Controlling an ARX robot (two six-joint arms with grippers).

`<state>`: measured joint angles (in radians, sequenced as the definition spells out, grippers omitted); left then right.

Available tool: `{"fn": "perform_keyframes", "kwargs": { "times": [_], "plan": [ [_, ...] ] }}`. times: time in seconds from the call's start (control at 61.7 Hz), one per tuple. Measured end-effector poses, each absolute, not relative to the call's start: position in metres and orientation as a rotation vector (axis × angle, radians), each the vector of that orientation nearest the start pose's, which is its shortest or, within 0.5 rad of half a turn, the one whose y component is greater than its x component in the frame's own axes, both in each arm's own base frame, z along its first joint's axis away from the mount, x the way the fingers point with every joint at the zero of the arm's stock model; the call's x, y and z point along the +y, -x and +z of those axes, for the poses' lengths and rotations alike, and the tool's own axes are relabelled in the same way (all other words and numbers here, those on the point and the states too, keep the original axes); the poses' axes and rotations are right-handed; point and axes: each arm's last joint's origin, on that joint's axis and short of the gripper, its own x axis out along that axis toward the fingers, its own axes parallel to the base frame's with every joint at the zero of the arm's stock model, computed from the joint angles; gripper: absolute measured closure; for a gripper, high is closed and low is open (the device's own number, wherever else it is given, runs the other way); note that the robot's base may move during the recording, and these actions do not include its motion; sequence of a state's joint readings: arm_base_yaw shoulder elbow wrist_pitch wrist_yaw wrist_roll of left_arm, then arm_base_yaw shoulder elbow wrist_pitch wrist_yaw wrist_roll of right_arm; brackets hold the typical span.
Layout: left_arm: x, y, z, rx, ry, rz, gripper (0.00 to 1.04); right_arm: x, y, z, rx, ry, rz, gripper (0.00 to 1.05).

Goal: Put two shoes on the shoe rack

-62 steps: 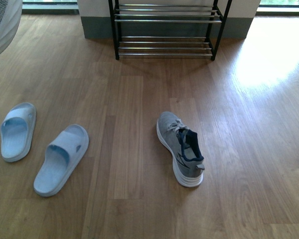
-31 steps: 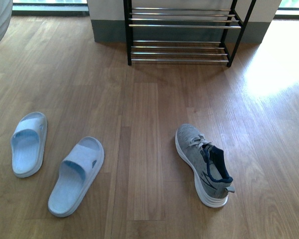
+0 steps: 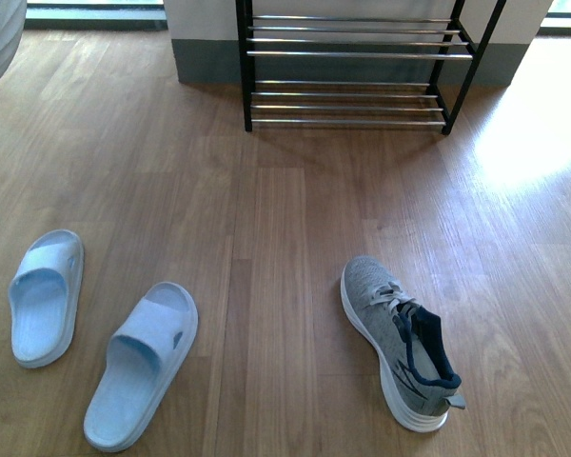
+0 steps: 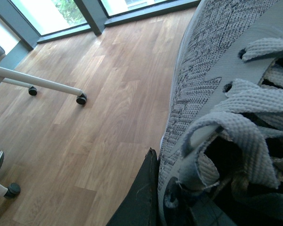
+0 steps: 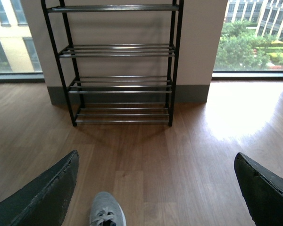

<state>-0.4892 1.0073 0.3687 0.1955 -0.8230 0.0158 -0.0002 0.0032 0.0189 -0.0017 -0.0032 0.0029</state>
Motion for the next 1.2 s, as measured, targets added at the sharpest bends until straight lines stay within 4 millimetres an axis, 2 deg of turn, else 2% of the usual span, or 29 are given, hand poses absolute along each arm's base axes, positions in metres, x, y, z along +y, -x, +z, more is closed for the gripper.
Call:
{"fn": "perform_keyframes", "kwargs": {
  "times": [0.049, 0.114, 0.243, 0.357, 0.438, 0.535, 0.632, 0.827, 1.022, 1.2],
  "plan": [
    [-0.071, -0.178, 0.191, 0.355, -0.287, 0.327, 1.03, 0.000, -0.097, 0.169, 0.008, -0.009, 0.029, 0.09],
    [-0.071, -0.178, 0.191, 0.355, -0.287, 0.324, 1.03, 0.002, -0.106, 0.163, 0.177, -0.049, 0.195, 0.09],
    [-0.071, -0.178, 0.191, 0.356, -0.286, 0.316, 1.03, 0.010, -0.142, 0.155, 0.274, -0.029, 0.208, 0.09],
    [-0.071, -0.178, 0.191, 0.355, -0.287, 0.323, 1.03, 0.023, -0.185, 0.148, 0.328, 0.011, 0.251, 0.09],
    [-0.071, -0.178, 0.191, 0.356, -0.287, 0.320, 1.03, 0.034, -0.215, 0.129, 0.423, 0.020, 0.288, 0.09],
    [-0.071, -0.178, 0.191, 0.356, -0.287, 0.321, 1.03, 0.048, -0.247, 0.080, 0.595, 0.061, 0.321, 0.09],
    [-0.071, -0.178, 0.191, 0.356, -0.287, 0.321, 1.03, 0.054, -0.260, 0.042, 0.712, 0.096, 0.329, 0.09],
    [-0.071, -0.178, 0.191, 0.356, -0.287, 0.321, 1.03, 0.057, -0.273, -0.012, 0.859, 0.132, 0.343, 0.09],
    [-0.071, -0.178, 0.191, 0.356, -0.287, 0.321, 1.03, 0.055, -0.290, -0.044, 0.897, 0.170, 0.364, 0.09],
    [-0.071, -0.178, 0.191, 0.356, -0.287, 0.320, 1.03, 0.037, -0.313, -0.072, 0.944, 0.196, 0.317, 0.09]
  ]
}}
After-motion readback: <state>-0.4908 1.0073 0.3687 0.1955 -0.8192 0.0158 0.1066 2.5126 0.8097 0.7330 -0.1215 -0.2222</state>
